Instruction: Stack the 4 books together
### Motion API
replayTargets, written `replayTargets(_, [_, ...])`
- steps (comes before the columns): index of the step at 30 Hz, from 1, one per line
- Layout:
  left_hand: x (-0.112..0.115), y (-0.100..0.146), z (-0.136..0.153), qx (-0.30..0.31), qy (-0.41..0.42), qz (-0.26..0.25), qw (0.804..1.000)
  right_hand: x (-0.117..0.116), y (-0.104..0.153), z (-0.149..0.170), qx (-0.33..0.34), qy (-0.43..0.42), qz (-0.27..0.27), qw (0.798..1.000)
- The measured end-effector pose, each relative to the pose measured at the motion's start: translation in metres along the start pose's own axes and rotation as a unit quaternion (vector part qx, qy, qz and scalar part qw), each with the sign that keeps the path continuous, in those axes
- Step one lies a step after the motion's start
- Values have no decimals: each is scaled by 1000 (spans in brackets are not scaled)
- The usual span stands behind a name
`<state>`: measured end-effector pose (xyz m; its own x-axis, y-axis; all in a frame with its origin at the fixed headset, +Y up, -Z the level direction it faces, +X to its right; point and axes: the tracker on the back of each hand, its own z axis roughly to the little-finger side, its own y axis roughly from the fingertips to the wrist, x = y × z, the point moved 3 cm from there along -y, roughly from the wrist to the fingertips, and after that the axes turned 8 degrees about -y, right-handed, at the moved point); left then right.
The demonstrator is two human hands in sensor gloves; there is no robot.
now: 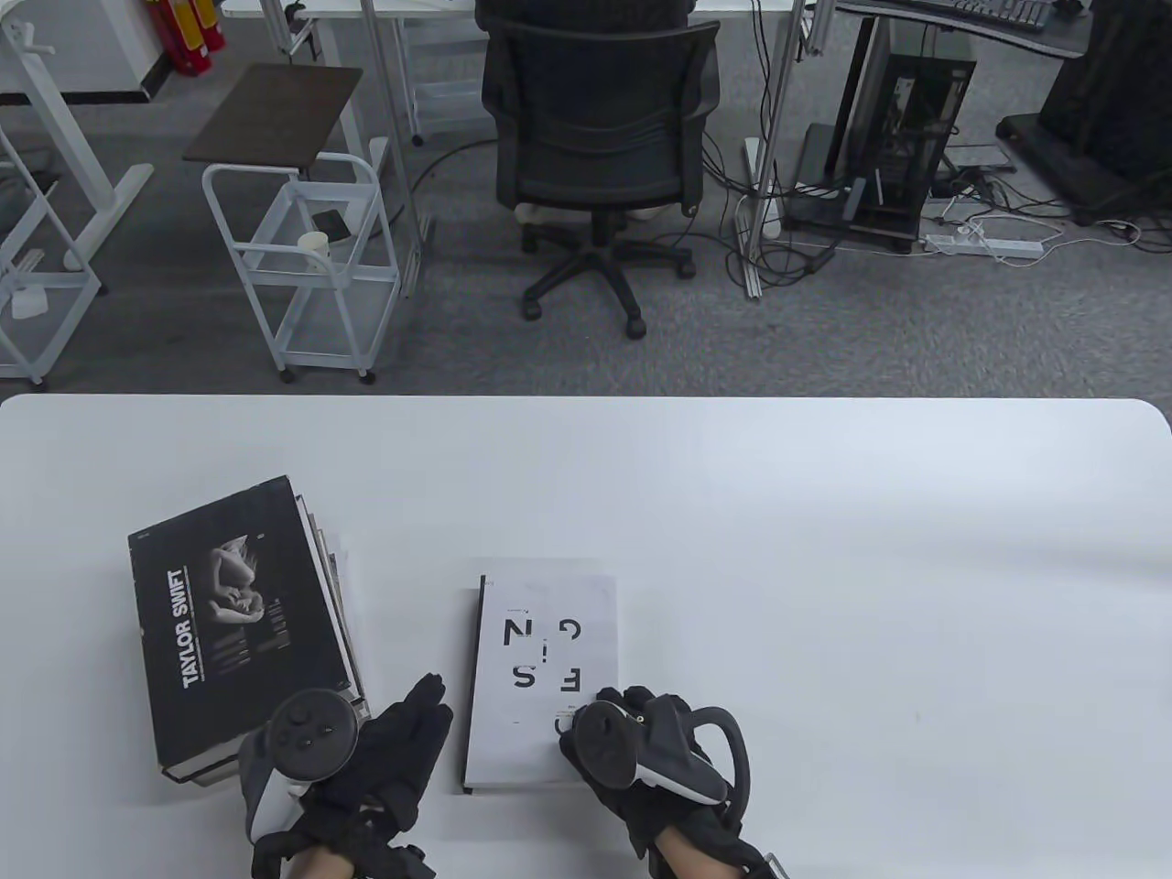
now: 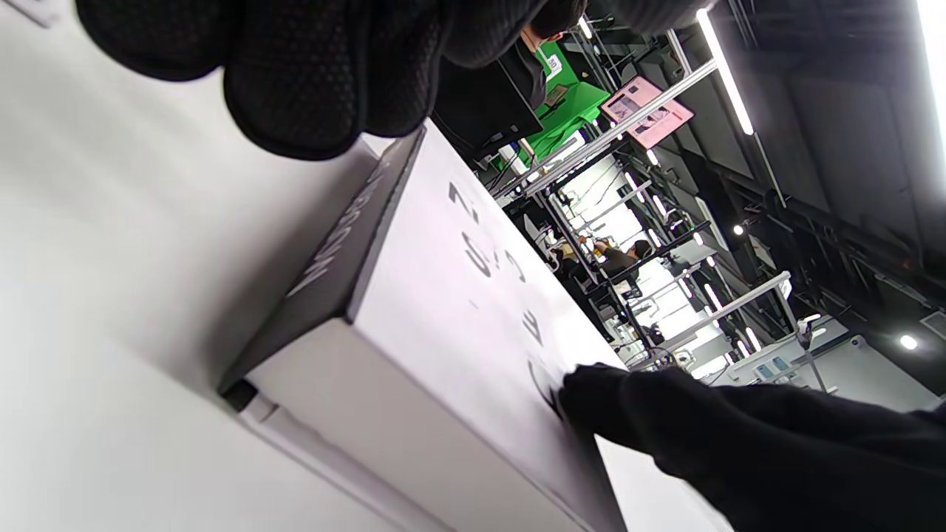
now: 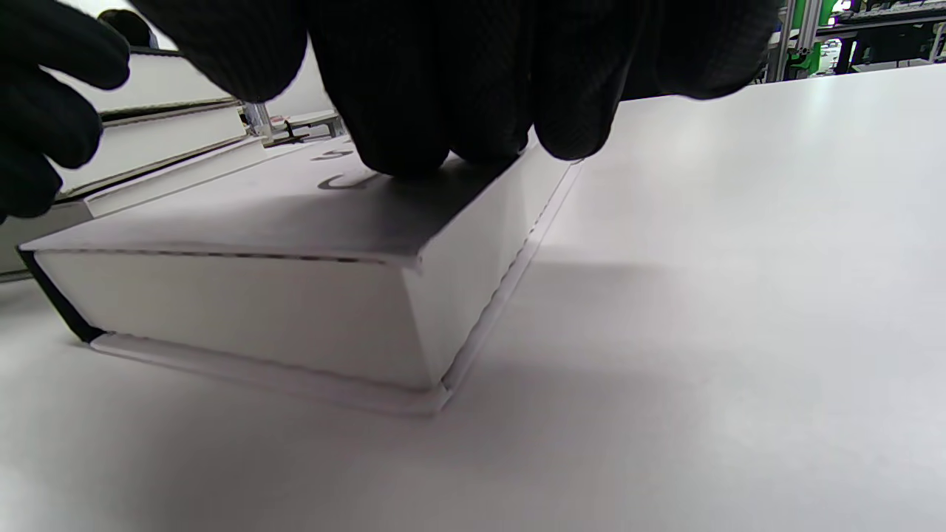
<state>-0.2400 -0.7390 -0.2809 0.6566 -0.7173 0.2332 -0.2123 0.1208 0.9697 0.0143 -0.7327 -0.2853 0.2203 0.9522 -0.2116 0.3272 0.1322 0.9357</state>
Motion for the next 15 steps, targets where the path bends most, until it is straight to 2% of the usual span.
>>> replayTargets(11, [11,-3,6,-23,-20,26,999,8,7,3,11,-12,33,999])
replayTargets(15, [12,0,5,-37,-32,24,999,12,14,27,-17,-67,97,993])
